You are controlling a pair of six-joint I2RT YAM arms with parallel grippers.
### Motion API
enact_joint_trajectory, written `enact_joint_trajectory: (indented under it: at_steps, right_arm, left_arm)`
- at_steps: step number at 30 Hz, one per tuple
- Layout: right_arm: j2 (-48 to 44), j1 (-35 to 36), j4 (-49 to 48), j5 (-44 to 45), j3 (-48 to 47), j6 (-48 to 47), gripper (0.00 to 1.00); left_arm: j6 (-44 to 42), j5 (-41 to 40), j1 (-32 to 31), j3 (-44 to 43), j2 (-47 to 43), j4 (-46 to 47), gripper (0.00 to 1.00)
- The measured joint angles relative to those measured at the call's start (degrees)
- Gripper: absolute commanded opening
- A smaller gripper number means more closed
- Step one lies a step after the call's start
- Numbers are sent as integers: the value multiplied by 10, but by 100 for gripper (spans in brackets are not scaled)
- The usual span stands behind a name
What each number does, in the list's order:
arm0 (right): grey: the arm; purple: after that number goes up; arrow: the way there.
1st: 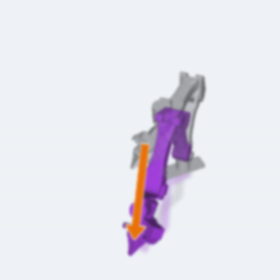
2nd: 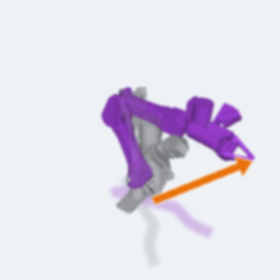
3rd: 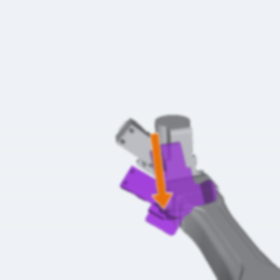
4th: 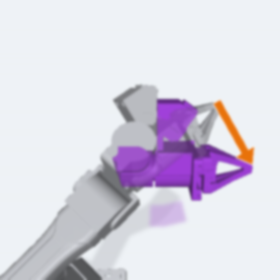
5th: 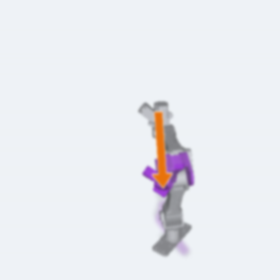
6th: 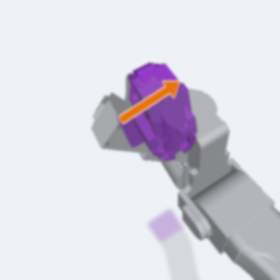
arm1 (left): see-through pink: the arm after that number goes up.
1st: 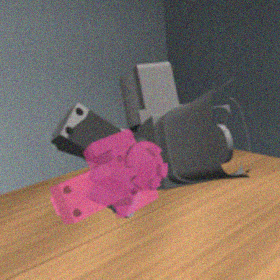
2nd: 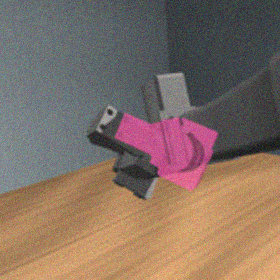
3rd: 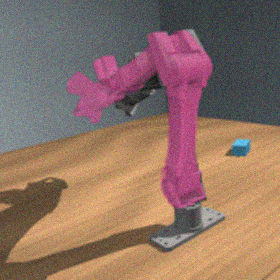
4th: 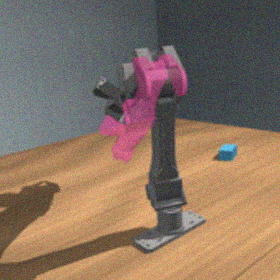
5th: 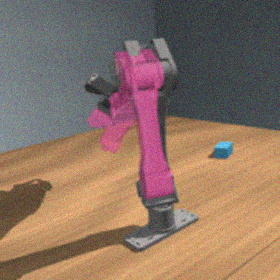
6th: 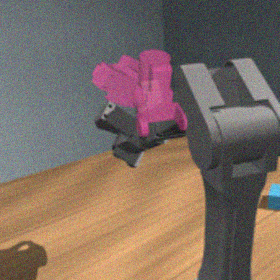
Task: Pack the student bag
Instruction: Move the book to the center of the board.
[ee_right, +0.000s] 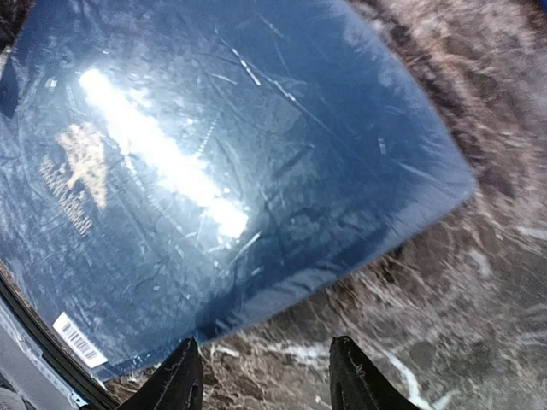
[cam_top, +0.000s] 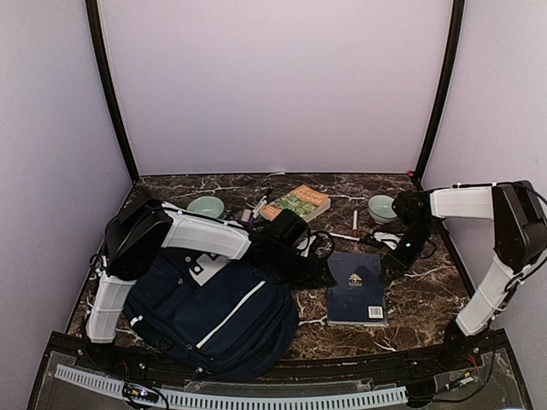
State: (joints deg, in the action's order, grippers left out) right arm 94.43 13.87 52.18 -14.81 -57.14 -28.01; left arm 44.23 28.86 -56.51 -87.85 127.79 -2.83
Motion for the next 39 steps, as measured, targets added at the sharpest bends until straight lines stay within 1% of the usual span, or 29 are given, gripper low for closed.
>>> enact_joint_trajectory:
  at_steps: [3, 6, 9, 13, 16, 19, 22, 29, 35, 39]
  right_arm:
    - [23, 0, -6, -10, 1, -2, 49]
    - [25, -1, -7, -18, 1, -2, 49]
    - [28, -2, -9, -25, 2, -2, 49]
    - [38, -8, -7, -42, -1, -2, 48]
    - [54, -9, 2, -63, -12, 1, 47]
    - [71, -1, 7, -86, -26, 9, 47]
    - [84, 5, 18, -86, -42, 24, 46]
    - [127, 35, 28, -96, -95, 61, 46]
    - [164, 57, 26, -123, -144, 86, 46]
    - [193, 64, 27, -137, -185, 102, 46]
  left_arm:
    - [7, 18, 1, -20, 17, 5, 62]
    - [10, 31, 2, -46, 36, 6, 60]
    - [10, 37, 2, -68, 52, 5, 56]
    - [2, 37, 3, -88, 58, -18, 51]
    - [-3, 33, 6, -92, 58, -25, 45]
    - [-6, 31, 7, -93, 58, -26, 44]
    - [-7, 28, 7, -93, 57, -33, 43]
    - [-8, -16, 7, -86, 26, -94, 41]
    - [-16, -68, 7, -59, -22, -130, 42]
    - [-26, -107, 8, -57, -34, -147, 43]
